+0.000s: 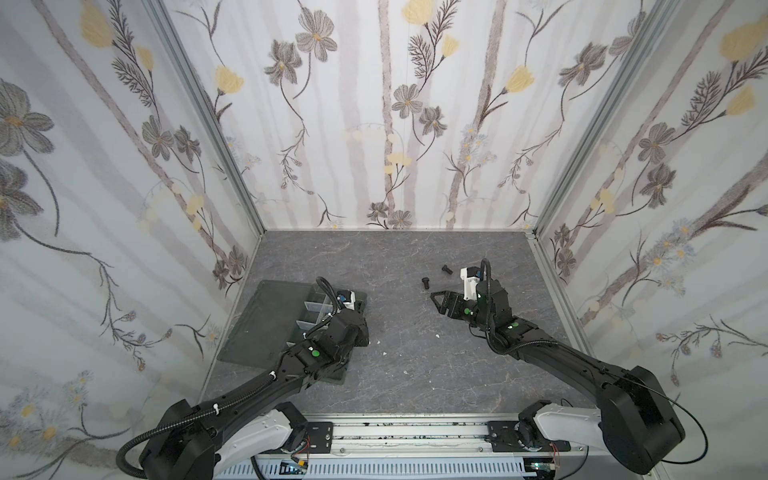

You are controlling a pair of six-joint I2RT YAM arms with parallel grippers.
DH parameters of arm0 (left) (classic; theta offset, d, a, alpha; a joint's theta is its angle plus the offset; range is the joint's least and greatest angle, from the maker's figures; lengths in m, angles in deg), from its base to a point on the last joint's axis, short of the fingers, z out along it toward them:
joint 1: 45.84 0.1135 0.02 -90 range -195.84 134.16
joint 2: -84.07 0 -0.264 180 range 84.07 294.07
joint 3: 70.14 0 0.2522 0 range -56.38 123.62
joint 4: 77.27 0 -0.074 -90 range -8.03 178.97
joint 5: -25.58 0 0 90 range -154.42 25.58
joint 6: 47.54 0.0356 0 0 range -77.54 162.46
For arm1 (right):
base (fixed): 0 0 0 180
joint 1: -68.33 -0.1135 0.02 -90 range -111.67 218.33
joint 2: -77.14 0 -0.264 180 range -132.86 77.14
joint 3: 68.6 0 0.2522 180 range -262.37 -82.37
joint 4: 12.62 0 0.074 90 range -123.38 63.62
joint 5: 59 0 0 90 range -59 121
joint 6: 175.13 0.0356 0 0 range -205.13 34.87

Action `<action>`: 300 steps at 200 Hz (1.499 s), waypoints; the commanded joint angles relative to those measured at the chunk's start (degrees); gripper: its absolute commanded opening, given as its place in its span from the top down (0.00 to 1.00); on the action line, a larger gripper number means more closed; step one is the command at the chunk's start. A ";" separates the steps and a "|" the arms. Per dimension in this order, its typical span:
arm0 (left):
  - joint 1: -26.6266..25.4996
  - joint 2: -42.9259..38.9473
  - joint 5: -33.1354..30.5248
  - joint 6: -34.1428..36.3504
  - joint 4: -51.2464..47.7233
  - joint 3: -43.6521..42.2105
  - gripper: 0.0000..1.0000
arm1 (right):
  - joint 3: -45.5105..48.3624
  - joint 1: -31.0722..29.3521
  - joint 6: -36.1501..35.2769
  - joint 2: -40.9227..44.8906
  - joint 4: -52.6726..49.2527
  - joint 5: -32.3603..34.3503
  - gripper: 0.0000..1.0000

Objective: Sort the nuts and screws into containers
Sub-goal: 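Carry the hex nut with the left gripper over the organizer box, then open the left gripper to drop the hex nut into a compartment, then lower the right gripper onto a silver hex nut and close while the left withdraws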

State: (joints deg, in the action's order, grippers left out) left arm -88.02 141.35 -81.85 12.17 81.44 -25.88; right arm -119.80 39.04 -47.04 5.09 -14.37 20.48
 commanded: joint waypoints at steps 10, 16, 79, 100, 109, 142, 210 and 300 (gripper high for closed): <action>0.93 -3.73 -4.41 -5.41 -2.40 -3.00 0.84 | -0.85 -0.21 0.11 -0.89 2.40 0.11 0.18; 1.04 -4.43 -4.63 -5.92 -2.93 -3.67 0.84 | -0.86 -0.21 0.05 -1.05 2.44 0.09 0.18; 1.22 -8.61 -2.71 -10.71 -6.81 -9.16 0.83 | -0.74 -0.24 0.02 -2.84 3.57 -0.71 0.18; 1.30 -9.77 -1.68 -11.45 -6.72 -10.14 0.83 | -0.72 -0.24 -0.08 -2.99 3.50 -0.64 0.18; 1.39 -9.54 -1.04 -11.64 -6.47 -10.26 0.82 | -0.87 -0.27 -0.28 -2.88 3.31 -0.47 0.18; 1.57 -6.67 0.69 -10.70 -6.90 -8.88 0.62 | -2.56 -0.15 -2.86 -2.18 -0.43 1.49 0.17; 1.57 -7.57 0.56 -4.52 -10.82 1.42 0.32 | -6.96 1.78 -10.28 0.59 -13.78 11.54 0.16; 1.67 -10.20 0.07 10.38 -13.17 15.40 0.10 | -3.66 8.59 -12.12 -4.08 -18.12 14.63 0.25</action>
State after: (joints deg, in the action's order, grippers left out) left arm -86.44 131.60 -80.74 17.49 69.55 -12.04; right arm -123.20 47.36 -57.56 3.21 -30.90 32.50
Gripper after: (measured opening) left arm 0.888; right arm 0.765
